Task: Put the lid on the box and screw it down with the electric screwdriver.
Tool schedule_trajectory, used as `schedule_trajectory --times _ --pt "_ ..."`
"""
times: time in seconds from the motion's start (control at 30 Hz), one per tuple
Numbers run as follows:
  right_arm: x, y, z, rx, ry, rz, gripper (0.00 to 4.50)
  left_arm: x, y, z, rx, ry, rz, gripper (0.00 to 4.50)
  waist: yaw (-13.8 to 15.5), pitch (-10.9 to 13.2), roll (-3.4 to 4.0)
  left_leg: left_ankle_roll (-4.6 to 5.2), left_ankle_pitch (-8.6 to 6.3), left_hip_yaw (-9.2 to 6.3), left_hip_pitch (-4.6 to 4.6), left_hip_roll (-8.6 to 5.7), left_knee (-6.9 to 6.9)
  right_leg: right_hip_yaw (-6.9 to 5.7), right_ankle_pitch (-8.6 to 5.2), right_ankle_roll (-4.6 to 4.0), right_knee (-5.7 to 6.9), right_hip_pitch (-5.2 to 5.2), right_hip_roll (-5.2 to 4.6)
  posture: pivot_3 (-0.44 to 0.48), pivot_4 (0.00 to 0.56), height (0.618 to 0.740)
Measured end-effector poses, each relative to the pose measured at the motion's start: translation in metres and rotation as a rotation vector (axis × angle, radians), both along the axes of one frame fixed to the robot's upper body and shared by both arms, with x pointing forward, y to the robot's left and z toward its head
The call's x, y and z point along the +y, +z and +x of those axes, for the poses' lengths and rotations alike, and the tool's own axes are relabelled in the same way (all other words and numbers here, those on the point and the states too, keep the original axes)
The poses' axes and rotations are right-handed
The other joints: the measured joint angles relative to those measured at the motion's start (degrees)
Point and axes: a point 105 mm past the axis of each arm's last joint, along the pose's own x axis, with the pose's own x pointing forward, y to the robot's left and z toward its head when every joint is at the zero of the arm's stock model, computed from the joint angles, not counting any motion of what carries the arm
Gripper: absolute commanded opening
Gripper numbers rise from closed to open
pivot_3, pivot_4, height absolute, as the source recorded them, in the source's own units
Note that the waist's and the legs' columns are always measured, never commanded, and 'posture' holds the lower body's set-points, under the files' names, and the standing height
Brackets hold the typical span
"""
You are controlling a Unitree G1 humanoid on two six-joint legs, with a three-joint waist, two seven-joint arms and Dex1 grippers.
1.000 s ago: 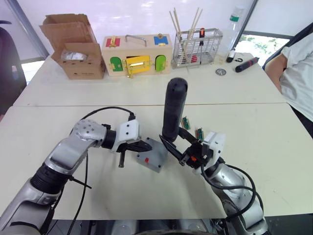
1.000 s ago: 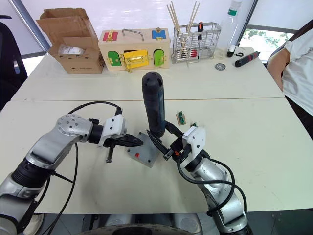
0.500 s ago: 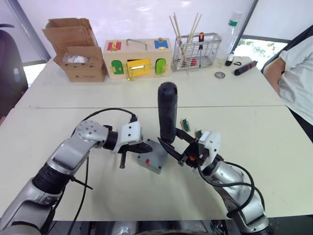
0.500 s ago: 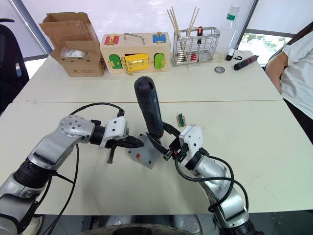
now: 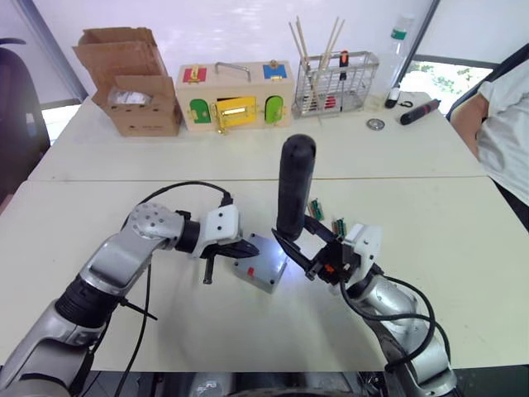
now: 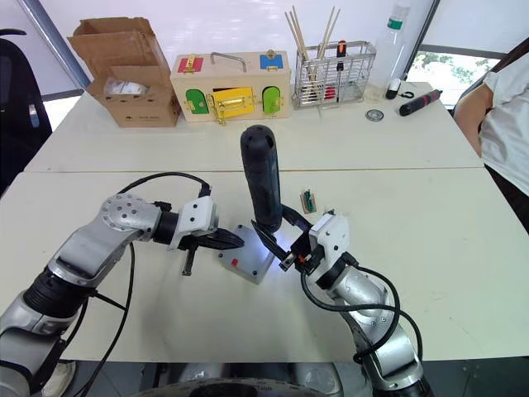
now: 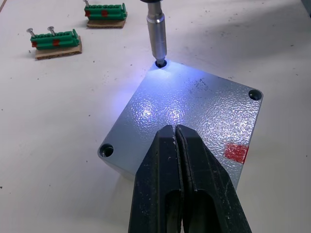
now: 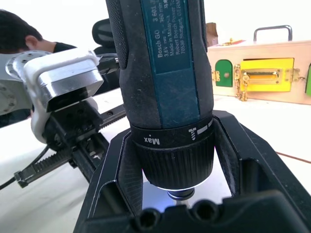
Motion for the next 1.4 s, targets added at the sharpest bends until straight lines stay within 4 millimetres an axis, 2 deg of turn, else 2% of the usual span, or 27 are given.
schedule_trajectory --times 0.1,0.2,0.4,0.47,0.53,0.6,0.67,0.73,0.83,1.03,1.13,1.4 --pt "-0.003 0.012 -0.001 -0.013 -0.023 0.013 1.76 -0.001 0.001 0.001 -0.014 -0.008 -0.008 0.0 0.0 0.0 -0.02 -0.07 0.04 -0.02 -0.52 0.0 0.1 -0.03 0.02 -0.01 0.07 -0.5 0.0 0.0 0.15 0.74" --pt "-0.007 0.024 0.003 -0.024 -0.05 0.031 1.76 -0.002 0.002 0.002 -0.02 -0.011 -0.013 0.0 -0.2 0.0 0.01 -0.08 0.05 -0.01 -0.62 -0.03 0.11 -0.04 0.03 -0.01 0.07 -0.6 -0.01 0.0 0.15 0.74" --pt "-0.02 0.071 0.013 -0.025 -0.108 0.229 1.76 -0.006 0.003 0.004 0.024 0.012 -0.057 0.0 -0.1 0.1 0.08 -0.08 0.05 -0.05 -0.66 -0.03 0.13 -0.07 0.04 -0.01 0.08 -0.61 -0.02 0.0 0.15 0.74" --pt "-0.037 0.086 0.021 0.027 -0.122 0.311 1.76 -0.006 0.006 0.004 0.09 0.037 -0.102 0.0 -0.1 0.4 0.01 -0.08 0.05 -0.05 -0.71 -0.05 0.2 -0.09 0.05 -0.01 0.08 -0.61 -0.06 0.0 0.15 0.74" --pt "-0.054 0.093 0.022 0.109 -0.083 0.272 1.76 -0.005 0.009 0.001 0.17 0.056 -0.137 0.0 -0.2 1.0 0.09 -0.07 0.05 -0.03 -0.85 -0.16 0.23 -0.11 0.05 -0.01 0.06 -0.68 -0.18 0.0 0.15 0.74" --pt "-0.076 0.091 0.019 0.304 -0.025 0.134 1.76 -0.003 0.014 -0.003 0.227 0.057 -0.152 0.0 -0.2 1.4 0.26 -0.02 0.04 -0.01 -1.33 -0.31 0.27 -0.15 0.04 0.01 0.04 -1.05 -0.31 0.0 0.15 0.74" --pt "-0.109 0.092 0.015 0.551 -0.025 0.165 1.76 0.0 0.018 -0.006 0.258 0.064 -0.158 0.0 0.0 1.6 -0.07 0.02 0.03 -0.1 -1.9 -0.19 0.39 -0.35 0.05 0.02 0.04 -1.47 -0.17 0.0 0.15 0.74" --pt "-0.133 0.096 0.011 0.665 -0.041 0.212 1.76 0.0 0.022 -0.008 0.262 0.056 -0.155 0.0 0.0 1.8 -0.21 0.11 -0.03 0.14 -2.06 0.05 0.49 -0.4 0.04 0.02 0.05 -1.48 -0.01 0.0 0.15 0.74" --pt "-0.169 0.083 0.0 0.855 -0.14 0.168 1.76 0.003 0.031 -0.009 0.233 0.053 -0.151 0.0 0.0 1.8 -0.24 0.34 -0.15 0.34 -2.47 0.34 0.98 -0.51 0.04 0.02 0.03 -1.55 0.15 0.0 0.15 0.74" --pt "-0.206 0.012 -0.022 1.268 -0.306 0.105 1.76 -0.002 0.041 -0.022 0.198 0.0 -0.139 0.0 0.1 2.1 -0.16 0.32 -0.14 0.38 -2.52 0.3 1.16 -0.43 0.19 0.14 0.09 -1.69 0.07 0.0 0.15 0.74" --pt "-0.215 -0.005 -0.025 1.346 -0.359 0.09 1.76 -0.004 0.044 -0.028 0.191 -0.01 -0.134 0.0 0.0 2.2 0.07 0.21 0.05 0.39 -2.47 0.27 1.17 -0.36 0.37 0.19 0.12 -1.69 0.1 0.0 0.15 0.74" --pt "-0.245 -0.032 -0.007 1.373 -0.549 0.02 1.76 -0.005 0.04 -0.035 0.184 0.014 -0.132 0.0 -0.1 2.4 0.2 0.15 0.23 0.42 -2.53 0.27 1.14 -0.27 0.52 0.2 0.19 -1.85 0.18 0.0 0.15 0.74"
